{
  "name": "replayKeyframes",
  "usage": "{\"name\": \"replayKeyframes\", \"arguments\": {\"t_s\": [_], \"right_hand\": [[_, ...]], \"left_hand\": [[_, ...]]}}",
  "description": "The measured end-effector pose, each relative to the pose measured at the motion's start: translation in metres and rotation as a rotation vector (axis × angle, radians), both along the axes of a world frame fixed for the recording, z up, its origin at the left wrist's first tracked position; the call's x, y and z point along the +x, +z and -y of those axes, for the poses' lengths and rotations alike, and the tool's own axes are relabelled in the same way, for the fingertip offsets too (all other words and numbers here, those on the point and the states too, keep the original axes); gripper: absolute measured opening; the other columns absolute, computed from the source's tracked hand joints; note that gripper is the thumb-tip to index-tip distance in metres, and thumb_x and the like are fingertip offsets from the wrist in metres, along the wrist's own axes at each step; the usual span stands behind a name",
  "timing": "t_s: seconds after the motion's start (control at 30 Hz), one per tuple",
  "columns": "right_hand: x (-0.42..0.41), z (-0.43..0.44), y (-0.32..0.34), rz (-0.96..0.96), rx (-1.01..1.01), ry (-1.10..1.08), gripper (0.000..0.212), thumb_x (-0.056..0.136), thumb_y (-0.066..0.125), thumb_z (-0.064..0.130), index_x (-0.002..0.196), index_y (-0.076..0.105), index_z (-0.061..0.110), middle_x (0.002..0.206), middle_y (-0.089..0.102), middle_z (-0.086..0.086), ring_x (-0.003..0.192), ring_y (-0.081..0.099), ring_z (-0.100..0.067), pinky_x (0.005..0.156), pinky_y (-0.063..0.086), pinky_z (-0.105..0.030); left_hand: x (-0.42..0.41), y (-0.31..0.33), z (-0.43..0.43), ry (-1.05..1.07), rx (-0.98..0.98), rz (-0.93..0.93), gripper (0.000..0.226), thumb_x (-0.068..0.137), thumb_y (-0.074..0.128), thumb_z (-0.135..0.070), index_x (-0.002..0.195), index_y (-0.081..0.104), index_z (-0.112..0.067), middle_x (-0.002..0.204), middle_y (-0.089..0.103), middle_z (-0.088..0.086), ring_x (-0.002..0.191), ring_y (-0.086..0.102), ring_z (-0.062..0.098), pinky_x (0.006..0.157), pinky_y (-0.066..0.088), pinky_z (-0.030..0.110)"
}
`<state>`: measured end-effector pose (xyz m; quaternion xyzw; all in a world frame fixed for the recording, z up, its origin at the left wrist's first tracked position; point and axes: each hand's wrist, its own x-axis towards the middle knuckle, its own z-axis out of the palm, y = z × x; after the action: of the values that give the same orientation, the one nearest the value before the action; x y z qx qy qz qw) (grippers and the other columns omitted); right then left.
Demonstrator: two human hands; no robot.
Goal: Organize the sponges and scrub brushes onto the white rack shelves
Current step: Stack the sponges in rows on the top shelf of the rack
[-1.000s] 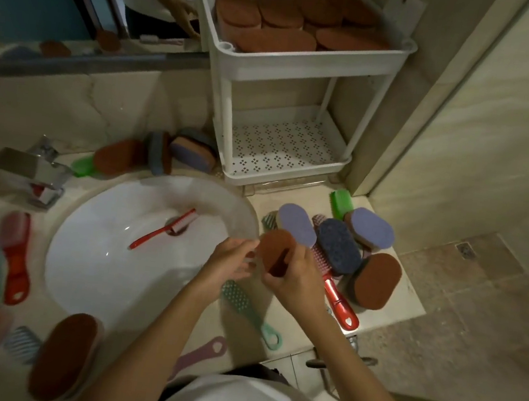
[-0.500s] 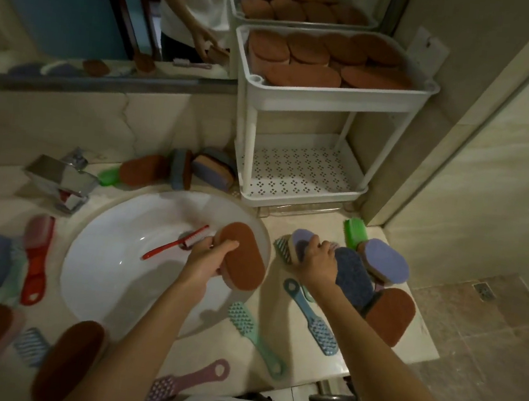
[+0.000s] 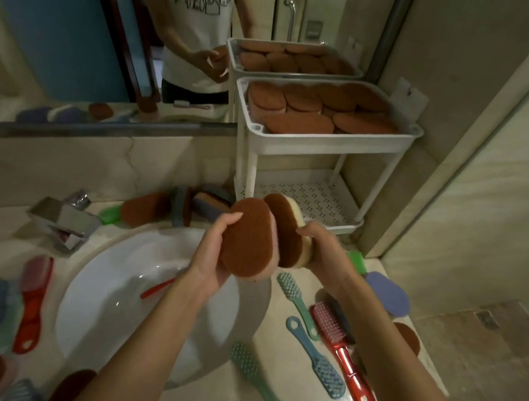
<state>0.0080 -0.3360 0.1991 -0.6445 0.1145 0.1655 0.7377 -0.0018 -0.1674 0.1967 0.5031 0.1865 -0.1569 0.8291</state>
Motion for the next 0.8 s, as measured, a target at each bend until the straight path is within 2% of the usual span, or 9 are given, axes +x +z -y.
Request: {"name": "replayKeyframes", "arguments": {"t_s": [0.13,0.2,0.27,0.33,0.43,0.53,0.63,0.7,0.8], "right_hand": [[0.006,-0.001,0.042,0.169,-0.109,-0.038,0.028,0.07,0.053,0.024,0.095,0.054,0.011,0.097,0.056,-0.01,0.093,0.054,-0.027,0.083,0.048,-0.041],[0.013,-0.002,0.066,0.222,-0.19,-0.045,0.018,0.077,0.058,0.017,0.095,0.056,0.016,0.093,0.059,-0.006,0.092,0.057,-0.025,0.089,0.047,-0.045],[0.024,-0.001,0.087,0.255,-0.212,-0.078,0.021,0.083,0.057,0.013,0.104,0.057,0.014,0.1,0.062,-0.009,0.097,0.059,-0.025,0.093,0.047,-0.044],[0.041,0.0,0.106,0.286,-0.203,-0.117,0.027,0.085,0.057,0.016,0.111,0.054,0.012,0.108,0.06,-0.011,0.101,0.058,-0.025,0.095,0.046,-0.042],[0.075,0.002,0.127,0.314,-0.233,-0.182,0.039,0.085,0.059,0.021,0.12,0.044,0.014,0.112,0.055,-0.007,0.097,0.057,-0.019,0.083,0.049,-0.034],[0.111,0.005,0.144,0.283,-0.236,-0.272,0.045,0.085,0.061,0.024,0.122,0.039,0.013,0.117,0.054,-0.009,0.095,0.057,-0.019,0.081,0.051,-0.036],[0.146,0.009,0.151,0.232,-0.163,-0.349,0.059,0.084,0.063,0.022,0.133,0.033,0.008,0.118,0.055,-0.012,0.088,0.059,-0.02,0.066,0.05,-0.032],[0.169,0.012,0.147,0.217,-0.171,-0.385,0.061,0.082,0.064,0.023,0.134,0.038,0.005,0.115,0.058,-0.013,0.099,0.061,-0.026,0.075,0.053,-0.035],[0.191,0.012,0.142,0.221,-0.257,-0.337,0.035,0.083,0.061,0.025,0.111,0.057,0.004,0.103,0.064,-0.011,0.099,0.061,-0.027,0.088,0.052,-0.039]], "left_hand": [[0.016,0.042,0.002,-0.008,-0.021,0.112,0.023,0.088,0.051,-0.035,0.099,0.065,-0.02,0.082,0.07,0.003,0.078,0.063,0.02,0.068,0.049,0.03],[0.026,0.064,0.006,-0.025,-0.01,0.181,0.02,0.088,0.051,-0.035,0.095,0.066,-0.023,0.076,0.072,-0.001,0.076,0.065,0.017,0.065,0.049,0.029],[0.038,0.087,0.009,-0.054,0.008,0.255,0.02,0.09,0.049,-0.035,0.092,0.066,-0.024,0.075,0.073,-0.003,0.076,0.066,0.015,0.065,0.049,0.029],[0.052,0.109,0.01,-0.064,0.036,0.308,0.019,0.091,0.049,-0.035,0.094,0.065,-0.025,0.087,0.072,0.0,0.084,0.065,0.016,0.072,0.05,0.031],[0.081,0.137,0.009,-0.008,0.141,0.331,0.015,0.09,0.053,-0.037,0.095,0.06,-0.026,0.105,0.064,0.003,0.094,0.059,0.018,0.081,0.047,0.031],[0.119,0.157,0.007,0.057,0.203,0.325,0.03,0.089,0.055,-0.039,0.115,0.054,-0.023,0.116,0.059,0.003,0.106,0.055,0.018,0.089,0.043,0.032],[0.16,0.167,0.006,0.115,0.255,0.321,0.044,0.091,0.056,-0.034,0.129,0.05,-0.013,0.116,0.057,0.001,0.113,0.053,0.018,0.087,0.04,0.028],[0.189,0.166,0.004,0.135,0.339,0.317,0.047,0.092,0.056,-0.032,0.132,0.048,-0.008,0.125,0.058,0.003,0.116,0.054,0.02,0.085,0.041,0.027],[0.222,0.156,0.003,0.087,0.508,0.309,0.048,0.093,0.053,-0.033,0.133,0.048,-0.005,0.134,0.055,0.011,0.122,0.053,0.027,0.084,0.042,0.031]]}}
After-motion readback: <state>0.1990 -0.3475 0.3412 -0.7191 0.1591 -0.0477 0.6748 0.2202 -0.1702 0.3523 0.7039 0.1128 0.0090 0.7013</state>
